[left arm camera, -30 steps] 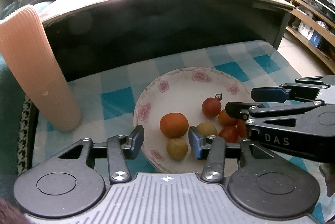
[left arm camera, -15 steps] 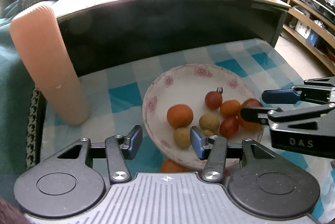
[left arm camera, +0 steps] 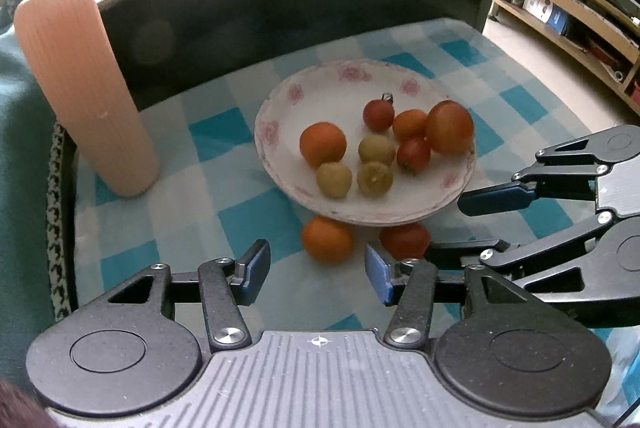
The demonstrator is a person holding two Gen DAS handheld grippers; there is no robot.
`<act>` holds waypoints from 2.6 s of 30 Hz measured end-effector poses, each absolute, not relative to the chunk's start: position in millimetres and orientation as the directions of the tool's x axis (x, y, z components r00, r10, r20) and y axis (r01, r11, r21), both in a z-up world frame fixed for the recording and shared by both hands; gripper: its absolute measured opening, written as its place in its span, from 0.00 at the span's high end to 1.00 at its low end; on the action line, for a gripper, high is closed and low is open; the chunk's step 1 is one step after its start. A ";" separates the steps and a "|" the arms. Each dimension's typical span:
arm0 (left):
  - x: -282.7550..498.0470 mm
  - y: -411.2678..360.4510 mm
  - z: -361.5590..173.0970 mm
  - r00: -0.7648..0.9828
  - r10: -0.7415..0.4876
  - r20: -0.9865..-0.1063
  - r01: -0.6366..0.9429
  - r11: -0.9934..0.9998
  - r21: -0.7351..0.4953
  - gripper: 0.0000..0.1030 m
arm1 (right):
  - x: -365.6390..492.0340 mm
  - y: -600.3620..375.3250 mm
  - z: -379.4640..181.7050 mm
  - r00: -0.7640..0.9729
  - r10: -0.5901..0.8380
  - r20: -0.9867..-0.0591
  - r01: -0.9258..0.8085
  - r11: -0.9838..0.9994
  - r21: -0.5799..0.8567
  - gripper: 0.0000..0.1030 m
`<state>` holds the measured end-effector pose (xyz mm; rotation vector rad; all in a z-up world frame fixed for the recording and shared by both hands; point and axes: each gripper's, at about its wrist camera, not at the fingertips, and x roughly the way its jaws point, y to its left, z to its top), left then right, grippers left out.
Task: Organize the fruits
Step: 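Move the right gripper to a red cherry tomato while the left gripper reaches a small orange, then close the right gripper on the cherry tomato while the left gripper grasps the orange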
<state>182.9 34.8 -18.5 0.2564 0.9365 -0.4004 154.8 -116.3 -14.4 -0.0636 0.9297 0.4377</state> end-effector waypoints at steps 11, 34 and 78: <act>186.3 41.4 -19.4 0.527 -0.217 -0.822 0.427 0.904 0.034 0.40 | 163.1 -100.7 -30.4 0.475 0.370 -0.798 -0.417 0.894 0.167 0.43; 201.7 23.3 -46.8 0.483 -0.252 -0.839 0.456 0.890 -0.005 0.45 | 157.9 -109.8 -36.9 0.446 0.384 -0.808 -0.432 0.883 0.181 0.54; 143.9 2.8 -51.5 0.457 -0.176 -0.872 0.454 0.889 0.059 0.49 | 137.5 -130.1 -36.4 0.420 0.308 -0.854 -0.450 0.887 0.099 0.53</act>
